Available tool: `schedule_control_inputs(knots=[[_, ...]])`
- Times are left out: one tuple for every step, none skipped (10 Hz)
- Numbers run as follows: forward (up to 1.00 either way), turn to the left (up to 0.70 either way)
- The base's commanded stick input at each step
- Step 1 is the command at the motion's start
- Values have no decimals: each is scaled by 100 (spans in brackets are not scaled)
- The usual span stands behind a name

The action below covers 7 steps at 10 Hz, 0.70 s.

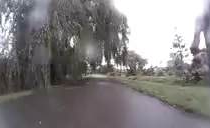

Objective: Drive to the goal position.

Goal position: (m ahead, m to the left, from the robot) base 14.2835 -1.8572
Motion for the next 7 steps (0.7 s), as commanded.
schedule_control_inputs(knots=[[85, 0], [85, 0], [85, 0], [85, 0], [85, 0], [85, 0], [85, 0]])
